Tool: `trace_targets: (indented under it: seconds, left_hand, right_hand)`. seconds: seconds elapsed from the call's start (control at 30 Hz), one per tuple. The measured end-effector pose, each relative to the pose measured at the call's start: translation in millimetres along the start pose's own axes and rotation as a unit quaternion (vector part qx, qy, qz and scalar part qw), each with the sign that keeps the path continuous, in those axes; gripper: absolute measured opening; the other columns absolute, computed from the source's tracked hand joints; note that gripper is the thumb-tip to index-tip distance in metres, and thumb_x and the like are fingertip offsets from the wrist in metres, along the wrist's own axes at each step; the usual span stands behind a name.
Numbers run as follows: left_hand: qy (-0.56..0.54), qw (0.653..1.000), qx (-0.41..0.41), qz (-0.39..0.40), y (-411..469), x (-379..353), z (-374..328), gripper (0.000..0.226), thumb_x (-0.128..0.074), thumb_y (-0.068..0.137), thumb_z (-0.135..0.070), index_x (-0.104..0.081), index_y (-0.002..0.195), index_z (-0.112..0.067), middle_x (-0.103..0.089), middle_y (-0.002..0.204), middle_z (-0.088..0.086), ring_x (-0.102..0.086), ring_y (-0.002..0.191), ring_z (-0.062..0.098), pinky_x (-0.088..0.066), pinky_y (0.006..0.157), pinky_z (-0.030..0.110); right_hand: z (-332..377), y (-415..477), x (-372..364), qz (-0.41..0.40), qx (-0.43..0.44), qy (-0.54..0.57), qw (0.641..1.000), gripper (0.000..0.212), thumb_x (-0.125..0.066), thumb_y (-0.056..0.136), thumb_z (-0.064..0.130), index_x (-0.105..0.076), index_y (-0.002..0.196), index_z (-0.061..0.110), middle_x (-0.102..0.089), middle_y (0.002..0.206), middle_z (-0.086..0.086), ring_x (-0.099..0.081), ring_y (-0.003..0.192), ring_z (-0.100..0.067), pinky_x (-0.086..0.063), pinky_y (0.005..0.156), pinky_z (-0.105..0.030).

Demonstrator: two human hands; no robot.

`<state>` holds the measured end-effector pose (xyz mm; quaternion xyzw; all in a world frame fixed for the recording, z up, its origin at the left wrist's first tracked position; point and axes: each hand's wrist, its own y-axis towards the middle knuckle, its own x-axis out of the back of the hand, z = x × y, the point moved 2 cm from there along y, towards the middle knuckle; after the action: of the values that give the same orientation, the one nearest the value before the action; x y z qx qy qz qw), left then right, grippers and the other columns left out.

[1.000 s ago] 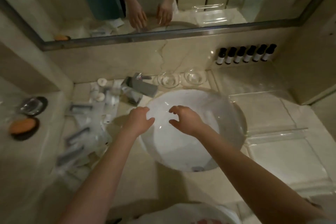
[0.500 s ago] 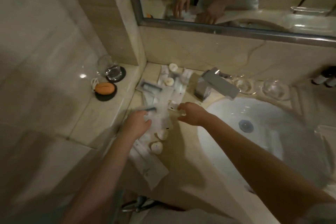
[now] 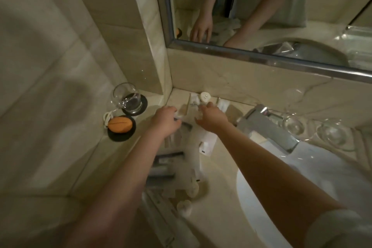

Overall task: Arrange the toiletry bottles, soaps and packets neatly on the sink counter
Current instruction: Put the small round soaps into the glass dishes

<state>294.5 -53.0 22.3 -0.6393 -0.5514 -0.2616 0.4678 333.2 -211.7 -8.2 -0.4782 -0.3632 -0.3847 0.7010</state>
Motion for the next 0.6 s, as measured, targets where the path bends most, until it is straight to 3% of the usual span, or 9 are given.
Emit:
trace_targets:
  seconds: [0.1, 0.27, 0.4, 0.5, 0.6]
  left_hand:
    - [0.012, 1.000, -0.007, -0.005, 21.6, -0.9, -1.5, 0.051, -0.055, 0.090, -0.027, -0.044, 0.137, -0.012, -0.045, 0.140, 0.011, -0.046, 0.126, 0.029, -0.040, 0.106, 0.041]
    - [0.011, 1.000, -0.020, -0.016, 54.1, -5.4, -12.5, 0.049, -0.054, 0.091, -0.022, -0.044, 0.137, -0.009, -0.044, 0.141, 0.012, -0.044, 0.129, 0.028, -0.036, 0.107, 0.036]
    - [-0.008, 1.000, -0.020, -0.014, 82.4, -12.5, -26.8, 0.048, -0.056, 0.089, -0.021, -0.048, 0.133, -0.006, -0.047, 0.138, 0.017, -0.045, 0.127, 0.030, -0.035, 0.105, 0.031]
    - [-0.012, 1.000, -0.013, -0.005, 103.8, -17.2, -39.7, 0.043, -0.057, 0.088, -0.022, -0.053, 0.125, 0.000, -0.053, 0.130, 0.022, -0.048, 0.122, 0.034, -0.038, 0.101, 0.033]
    - [-0.022, 1.000, -0.002, 0.012, 120.8, -24.3, -53.3, 0.047, -0.057, 0.089, -0.022, -0.050, 0.131, -0.004, -0.052, 0.135, 0.019, -0.049, 0.125, 0.032, -0.039, 0.103, 0.033]
  right_hand:
    - [-1.4, 13.3, -5.0, 0.007, -0.001, -0.026, 1.000, 0.051, -0.051, 0.089, 0.036, -0.043, 0.133, 0.013, -0.043, 0.131, -0.016, -0.049, 0.115, -0.035, -0.047, 0.093, -0.047]
    - [-10.2, 24.6, -2.5, 0.004, -0.005, 0.062, 0.998, 0.029, -0.058, 0.082, 0.023, -0.057, 0.107, 0.008, -0.055, 0.108, -0.015, -0.053, 0.085, -0.025, -0.046, 0.070, -0.033]
    - [-12.4, 26.9, -2.2, 0.048, -0.007, 0.104, 0.993, 0.017, -0.054, 0.078, 0.018, -0.062, 0.091, 0.009, -0.060, 0.093, -0.012, -0.057, 0.074, -0.022, -0.048, 0.059, -0.029]
    - [-14.2, 25.2, 1.6, 0.047, -0.007, 0.131, 0.990, 0.019, -0.054, 0.079, 0.014, -0.061, 0.096, 0.009, -0.064, 0.098, -0.014, -0.061, 0.089, -0.028, -0.049, 0.071, -0.033]
    - [-26.2, 22.8, 19.1, -0.038, -0.026, 0.157, 0.987, 0.024, -0.053, 0.084, 0.009, -0.056, 0.107, 0.005, -0.062, 0.109, -0.017, -0.057, 0.099, -0.033, -0.039, 0.070, -0.030]
